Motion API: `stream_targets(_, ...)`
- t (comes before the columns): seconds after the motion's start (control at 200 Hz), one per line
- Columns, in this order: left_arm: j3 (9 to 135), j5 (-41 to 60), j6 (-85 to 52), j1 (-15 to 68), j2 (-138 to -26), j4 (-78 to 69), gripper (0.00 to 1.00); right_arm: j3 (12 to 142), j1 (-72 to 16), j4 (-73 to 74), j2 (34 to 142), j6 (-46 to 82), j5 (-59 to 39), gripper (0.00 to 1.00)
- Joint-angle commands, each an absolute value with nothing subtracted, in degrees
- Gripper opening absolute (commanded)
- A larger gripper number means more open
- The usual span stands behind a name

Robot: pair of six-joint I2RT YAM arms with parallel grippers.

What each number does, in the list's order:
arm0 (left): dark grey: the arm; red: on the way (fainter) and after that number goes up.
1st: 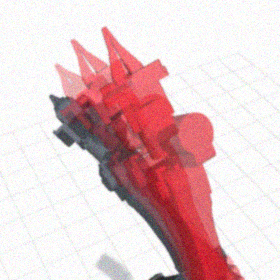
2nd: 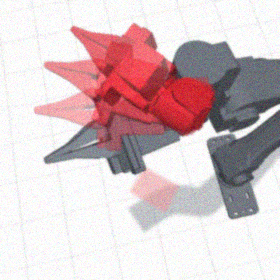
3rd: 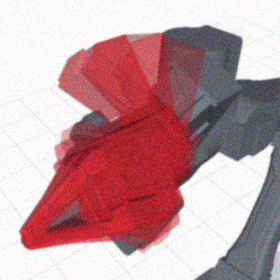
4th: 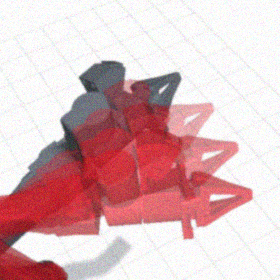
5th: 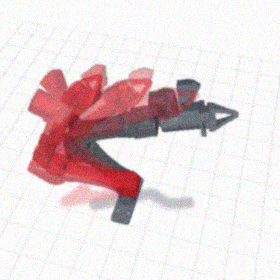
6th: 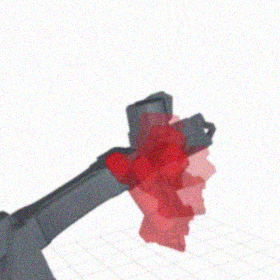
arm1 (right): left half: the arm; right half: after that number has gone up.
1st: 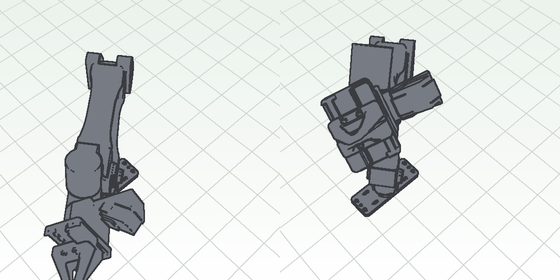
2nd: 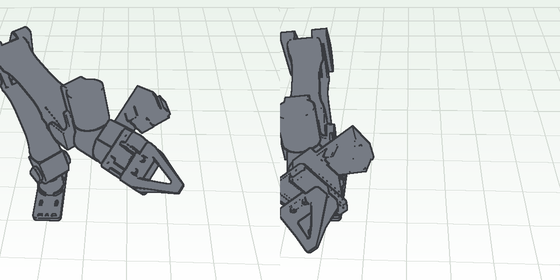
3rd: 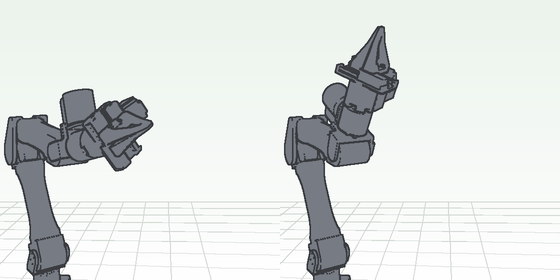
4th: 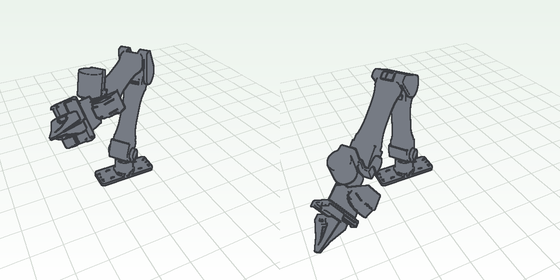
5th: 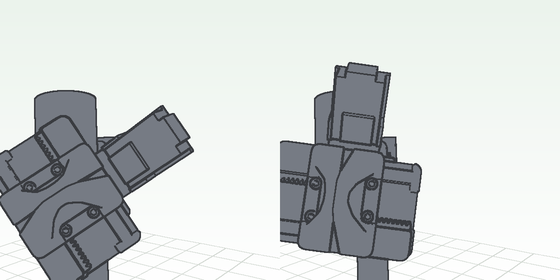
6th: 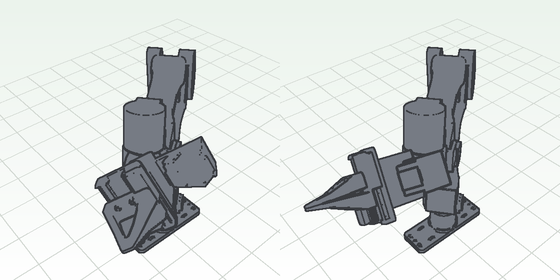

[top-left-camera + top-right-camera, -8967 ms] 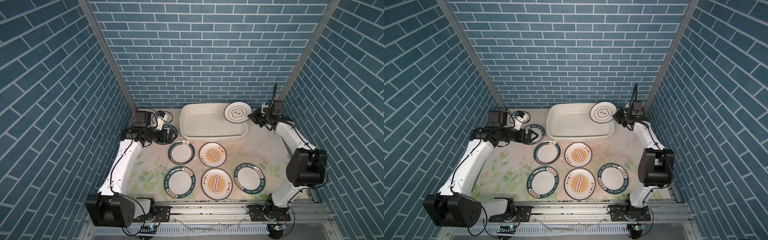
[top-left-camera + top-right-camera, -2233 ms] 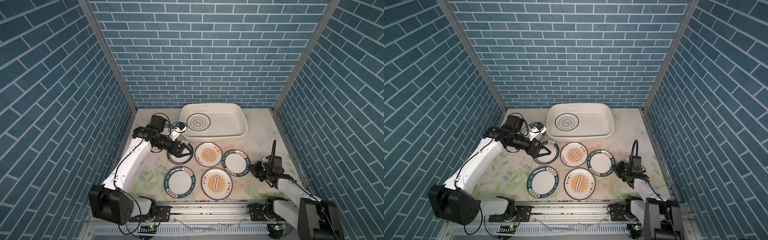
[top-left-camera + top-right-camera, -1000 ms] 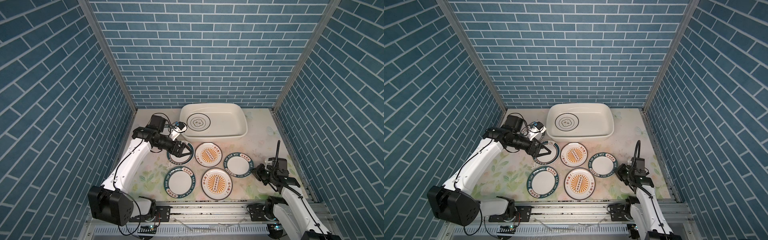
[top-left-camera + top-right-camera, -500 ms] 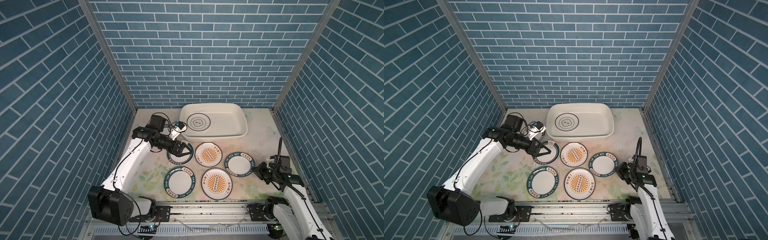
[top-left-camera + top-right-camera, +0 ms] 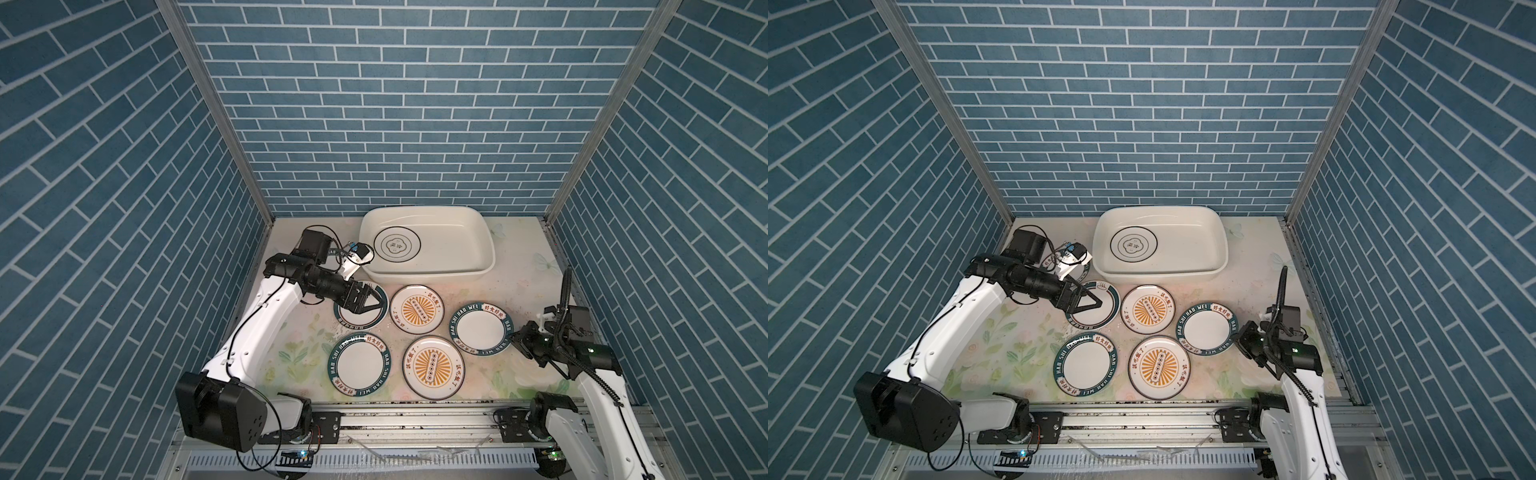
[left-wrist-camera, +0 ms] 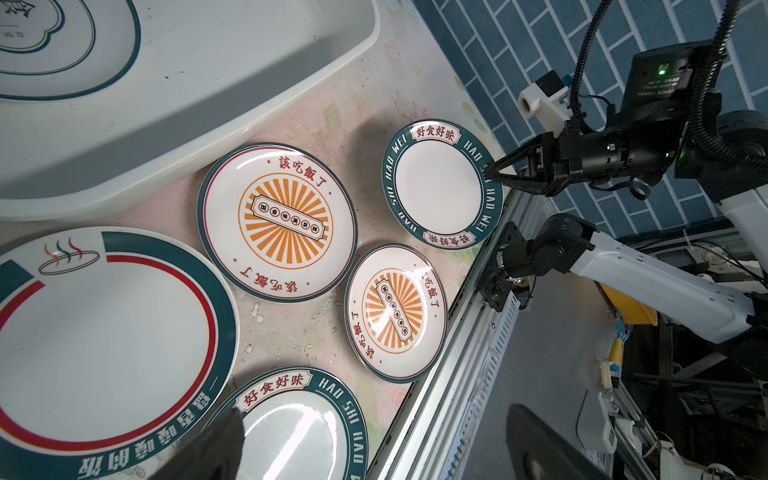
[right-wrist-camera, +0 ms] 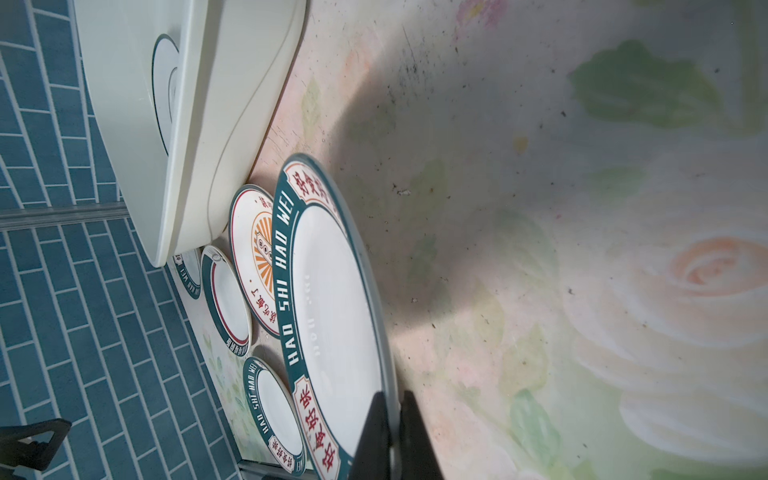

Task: Place the plates into the plastic bin on the countertop
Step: 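Lift the green-rimmed plate on edge with the right gripper toward the bin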

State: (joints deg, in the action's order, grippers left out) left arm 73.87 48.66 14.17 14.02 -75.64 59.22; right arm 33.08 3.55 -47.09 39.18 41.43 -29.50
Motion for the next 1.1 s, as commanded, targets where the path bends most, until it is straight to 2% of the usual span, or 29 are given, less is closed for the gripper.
stream_targets(0.0, 75.7, 48.8, 14.7, 14.3, -75.2, 59.3, 0.99, 36.1, 3.8, -51.1, 38.8, 38.9, -32.8, 0.00)
stream_targets(0.56, 76.2, 47.6, 14.6, 14.3, -75.2, 59.3, 1.00, 41.8, 3.7, -49.2, 41.2, 39.9, -40.1, 0.00)
stream_targets(0.855, 76.1, 46.8, 14.7, 14.3, -74.5, 59.5, 1.00, 51.7, 3.8, -44.3, 50.6, 39.9, -41.4, 0.00)
stream_targets(1.09, 75.9, 45.8, 14.6, 14.2, -73.5, 59.4, 1.00, 59.9, 3.6, -38.0, 62.8, 39.1, -42.1, 0.00)
